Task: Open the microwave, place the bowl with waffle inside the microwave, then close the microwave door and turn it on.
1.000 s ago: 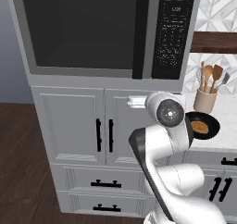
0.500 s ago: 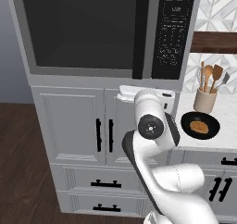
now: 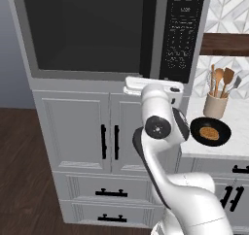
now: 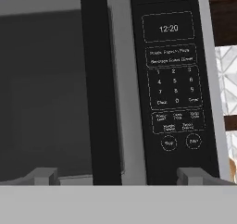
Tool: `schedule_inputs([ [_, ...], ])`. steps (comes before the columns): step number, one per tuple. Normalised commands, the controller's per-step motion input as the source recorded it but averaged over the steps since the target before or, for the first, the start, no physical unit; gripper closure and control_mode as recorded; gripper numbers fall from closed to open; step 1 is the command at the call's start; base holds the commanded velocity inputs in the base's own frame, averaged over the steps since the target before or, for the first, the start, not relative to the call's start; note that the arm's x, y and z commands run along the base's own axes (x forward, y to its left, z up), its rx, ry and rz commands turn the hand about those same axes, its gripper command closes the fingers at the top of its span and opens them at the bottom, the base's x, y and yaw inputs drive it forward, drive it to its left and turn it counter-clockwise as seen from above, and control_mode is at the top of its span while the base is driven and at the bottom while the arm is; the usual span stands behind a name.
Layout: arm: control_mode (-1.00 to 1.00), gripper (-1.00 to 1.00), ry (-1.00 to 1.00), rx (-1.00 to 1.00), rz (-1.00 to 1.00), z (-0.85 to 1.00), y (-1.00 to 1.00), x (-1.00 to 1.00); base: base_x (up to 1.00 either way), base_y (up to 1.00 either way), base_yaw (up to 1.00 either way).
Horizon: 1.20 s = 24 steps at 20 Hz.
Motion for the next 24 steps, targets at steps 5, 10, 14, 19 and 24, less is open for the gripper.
schedule_inputs([
  [5, -1.00, -1.00, 0.09, 0.00, 0.00, 0.06, 0.00, 0.40, 0.00, 0.00, 0.00],
  [10, -1.00, -1.00, 0.01, 0.00, 0.00, 0.01, 0.00, 0.43, 0.00, 0.00, 0.00],
  [14, -1.00, -1.00, 0.00, 0.00, 0.00, 0.00, -0.03, 0.46, 0.00, 0.00, 0.00],
  [19, -1.00, -1.00, 0.00, 0.00, 0.00, 0.00, -0.16, 0.47, 0.00, 0.00, 0.00],
  [24, -1.00, -1.00, 0.00, 0.00, 0.00, 0.00, -0.04, 0.60, 0.00, 0.00, 0.00],
])
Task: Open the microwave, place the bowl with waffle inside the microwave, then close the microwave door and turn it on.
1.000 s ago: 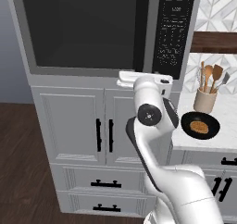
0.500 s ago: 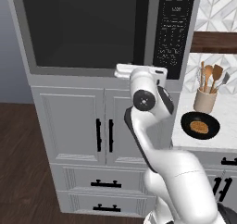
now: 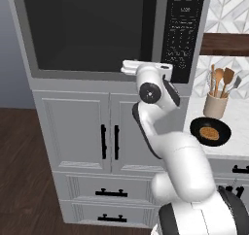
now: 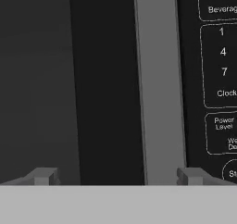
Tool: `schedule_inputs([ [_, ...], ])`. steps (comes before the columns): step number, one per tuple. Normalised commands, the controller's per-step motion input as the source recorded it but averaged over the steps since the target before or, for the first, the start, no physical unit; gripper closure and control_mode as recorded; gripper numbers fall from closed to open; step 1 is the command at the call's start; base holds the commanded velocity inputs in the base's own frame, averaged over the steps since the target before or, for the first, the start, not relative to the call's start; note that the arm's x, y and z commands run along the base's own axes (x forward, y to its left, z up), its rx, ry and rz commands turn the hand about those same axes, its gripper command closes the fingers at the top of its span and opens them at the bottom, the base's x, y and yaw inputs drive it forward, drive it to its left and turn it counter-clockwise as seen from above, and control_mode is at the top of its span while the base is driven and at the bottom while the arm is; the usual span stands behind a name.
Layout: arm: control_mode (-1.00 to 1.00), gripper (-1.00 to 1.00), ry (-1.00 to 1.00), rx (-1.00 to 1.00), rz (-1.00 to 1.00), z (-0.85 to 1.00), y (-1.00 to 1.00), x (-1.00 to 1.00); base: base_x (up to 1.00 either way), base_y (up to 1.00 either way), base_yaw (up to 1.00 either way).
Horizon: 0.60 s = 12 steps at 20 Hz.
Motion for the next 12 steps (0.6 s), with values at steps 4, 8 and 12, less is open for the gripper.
schedule_inputs([
  [4, -1.00, -1.00, 0.05, -0.01, 0.00, 0.00, 0.00, 0.78, 0.00, 0.00, 0.00],
  [8, -1.00, -1.00, 0.12, -0.02, 0.00, -0.04, 0.01, 0.83, 0.00, 0.00, 0.00],
  [12, -1.00, -1.00, 0.19, -0.02, 0.00, -0.17, 0.15, 0.97, 0.00, 0.00, 0.00],
])
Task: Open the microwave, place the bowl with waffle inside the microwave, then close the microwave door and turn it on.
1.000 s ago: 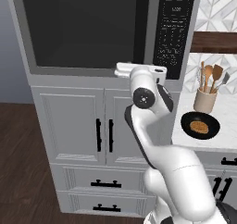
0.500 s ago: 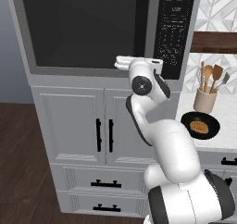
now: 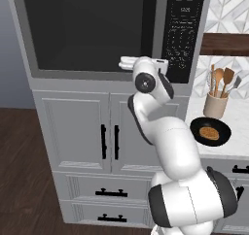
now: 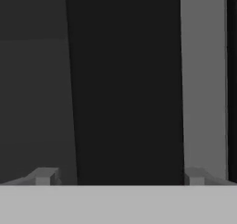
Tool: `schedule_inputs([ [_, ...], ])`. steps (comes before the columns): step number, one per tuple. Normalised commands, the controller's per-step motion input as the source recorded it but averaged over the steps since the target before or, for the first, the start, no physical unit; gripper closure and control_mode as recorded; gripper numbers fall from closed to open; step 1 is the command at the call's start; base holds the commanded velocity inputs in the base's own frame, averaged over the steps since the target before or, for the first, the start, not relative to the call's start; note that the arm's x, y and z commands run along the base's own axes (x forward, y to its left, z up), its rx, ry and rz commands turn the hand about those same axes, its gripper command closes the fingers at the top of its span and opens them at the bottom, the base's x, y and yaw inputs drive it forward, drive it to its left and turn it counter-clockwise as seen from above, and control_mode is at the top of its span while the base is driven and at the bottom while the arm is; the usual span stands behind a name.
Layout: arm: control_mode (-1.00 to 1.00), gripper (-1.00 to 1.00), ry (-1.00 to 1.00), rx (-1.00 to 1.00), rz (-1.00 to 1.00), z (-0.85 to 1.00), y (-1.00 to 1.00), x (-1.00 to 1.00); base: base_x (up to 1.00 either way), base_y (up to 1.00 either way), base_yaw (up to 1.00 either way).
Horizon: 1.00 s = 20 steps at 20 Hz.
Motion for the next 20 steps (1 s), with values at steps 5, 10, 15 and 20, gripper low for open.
schedule_inputs([
  [5, -1.00, 1.00, 0.24, -0.04, 0.00, -0.27, 0.24, 1.00, 0.00, 0.00, 0.00],
  [10, -1.00, 1.00, 0.20, -0.05, 0.00, -0.47, 0.66, 1.00, 0.00, 0.00, 0.00],
  [15, -1.00, 1.00, 0.15, -0.02, 0.01, -0.66, 0.99, 0.96, 0.00, 0.00, 0.00],
  [20, -1.00, 1.00, 0.03, 0.00, 0.06, -0.76, 1.00, 0.59, 0.00, 0.00, 0.00],
])
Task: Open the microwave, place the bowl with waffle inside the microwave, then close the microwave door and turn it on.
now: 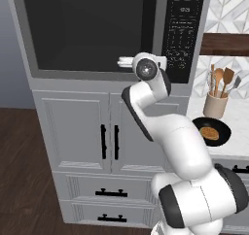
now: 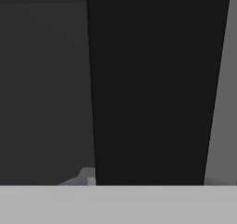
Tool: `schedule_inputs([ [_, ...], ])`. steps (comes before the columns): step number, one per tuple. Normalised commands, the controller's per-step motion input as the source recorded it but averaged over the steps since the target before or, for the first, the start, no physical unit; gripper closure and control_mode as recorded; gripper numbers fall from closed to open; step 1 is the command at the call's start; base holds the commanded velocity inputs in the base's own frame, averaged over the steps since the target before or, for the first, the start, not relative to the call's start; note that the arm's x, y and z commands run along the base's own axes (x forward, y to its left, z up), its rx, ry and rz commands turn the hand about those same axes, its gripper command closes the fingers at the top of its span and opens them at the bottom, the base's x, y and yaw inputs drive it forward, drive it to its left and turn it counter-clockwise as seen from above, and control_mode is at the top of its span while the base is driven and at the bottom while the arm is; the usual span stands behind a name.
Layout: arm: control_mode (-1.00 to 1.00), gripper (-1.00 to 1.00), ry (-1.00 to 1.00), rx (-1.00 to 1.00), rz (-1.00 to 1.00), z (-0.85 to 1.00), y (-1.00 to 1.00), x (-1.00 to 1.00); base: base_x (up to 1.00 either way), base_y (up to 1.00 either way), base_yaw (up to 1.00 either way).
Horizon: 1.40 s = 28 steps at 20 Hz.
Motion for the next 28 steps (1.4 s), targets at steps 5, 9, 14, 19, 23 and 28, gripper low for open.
schedule_inputs([
  [5, -1.00, 1.00, -0.01, -0.04, 0.13, -0.87, 1.00, -0.02, 0.00, 0.00, 0.00],
  [9, -1.00, 1.00, 0.00, -0.08, 0.12, -0.78, 1.00, -0.20, 0.00, 0.00, 0.00],
  [14, -1.00, 1.00, 0.05, -0.10, 0.08, -0.72, 1.00, -0.45, 0.00, 0.00, 0.00],
  [19, -1.00, 1.00, 0.13, -0.10, 0.05, -0.69, 1.00, -0.68, 0.00, 0.00, 0.00],
  [23, -1.00, 1.00, 0.10, -0.08, 0.04, -0.72, 1.00, -0.79, 0.00, 0.00, 0.00],
  [28, -1.00, 1.00, 0.08, -0.09, 0.05, -0.82, 1.00, -0.67, 0.00, 0.00, 0.00],
])
